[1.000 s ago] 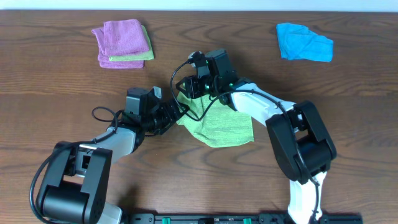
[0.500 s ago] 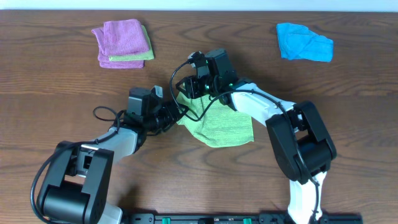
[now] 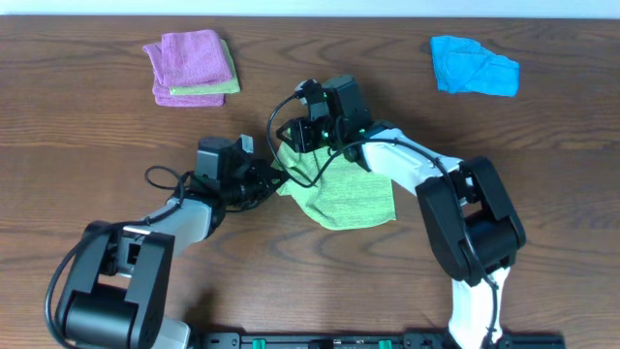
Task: Fold the cloth
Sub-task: 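Hold the cloth with both grippers and lift it up off the table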
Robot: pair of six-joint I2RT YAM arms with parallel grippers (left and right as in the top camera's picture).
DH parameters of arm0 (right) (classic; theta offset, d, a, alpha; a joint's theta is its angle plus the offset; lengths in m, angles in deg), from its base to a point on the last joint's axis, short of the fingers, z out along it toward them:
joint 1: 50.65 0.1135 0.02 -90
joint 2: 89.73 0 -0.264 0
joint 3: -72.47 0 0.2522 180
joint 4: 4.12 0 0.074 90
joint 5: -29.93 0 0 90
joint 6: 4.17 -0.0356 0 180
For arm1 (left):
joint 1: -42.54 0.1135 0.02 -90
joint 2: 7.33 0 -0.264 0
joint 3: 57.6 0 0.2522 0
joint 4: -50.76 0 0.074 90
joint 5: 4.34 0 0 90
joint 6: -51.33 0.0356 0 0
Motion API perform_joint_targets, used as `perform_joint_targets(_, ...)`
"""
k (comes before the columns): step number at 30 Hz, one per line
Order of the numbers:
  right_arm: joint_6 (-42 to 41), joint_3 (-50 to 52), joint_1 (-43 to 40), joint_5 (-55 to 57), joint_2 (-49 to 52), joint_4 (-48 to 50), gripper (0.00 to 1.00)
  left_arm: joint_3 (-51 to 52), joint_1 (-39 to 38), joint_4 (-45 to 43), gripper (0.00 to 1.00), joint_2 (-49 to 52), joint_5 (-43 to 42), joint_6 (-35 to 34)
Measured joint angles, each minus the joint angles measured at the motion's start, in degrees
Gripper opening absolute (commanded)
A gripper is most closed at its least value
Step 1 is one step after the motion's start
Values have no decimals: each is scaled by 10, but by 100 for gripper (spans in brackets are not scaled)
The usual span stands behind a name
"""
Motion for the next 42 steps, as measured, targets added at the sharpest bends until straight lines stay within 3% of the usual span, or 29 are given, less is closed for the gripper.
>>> perform_joint_targets(4, 0, 0, -8, 10, 0, -3, 34, 1, 11, 71, 6, -46, -20, 1)
perform_joint_targets(10, 0, 0, -13, 40, 0, 0, 25, 2, 12, 254, 6, -147, -30, 23)
perform_joint_targets(18, 0, 0, -14, 68, 0, 40, 23, 3, 12, 397, 6, -194, -32, 61)
perform_joint_targets(22, 0, 0, -14, 75, 0, 42, 26, 3, 12, 438, 6, -195, -32, 89)
perform_joint_targets(28, -7, 0, -14, 68, 0, 38, 38, 3, 12, 461, 6, -195, -32, 119)
perform_joint_targets(32, -12, 0, -14, 52, -7, -13, 47, 3, 12, 475, 6, -195, -37, 126)
perform_joint_targets(35, -10, 0, -14, 55, -33, -81, 57, -3, 12, 556, 6, -195, -34, 140)
perform_joint_targets(37, 1, -1, -14, 65, -60, -131, 63, -18, 12, 635, 18, -195, -14, 160)
perform_joint_targets(38, 12, -1, -14, 71, -82, -166, 67, -30, 12, 675, 45, -195, 0, 171)
perform_joint_targets(39, 19, -2, -14, 78, -97, -191, 69, -56, 11, 727, 57, -195, 30, 185)
perform_joint_targets(42, 37, -3, -14, 90, -136, -260, 72, -115, 12, 791, 71, -196, 87, 212)
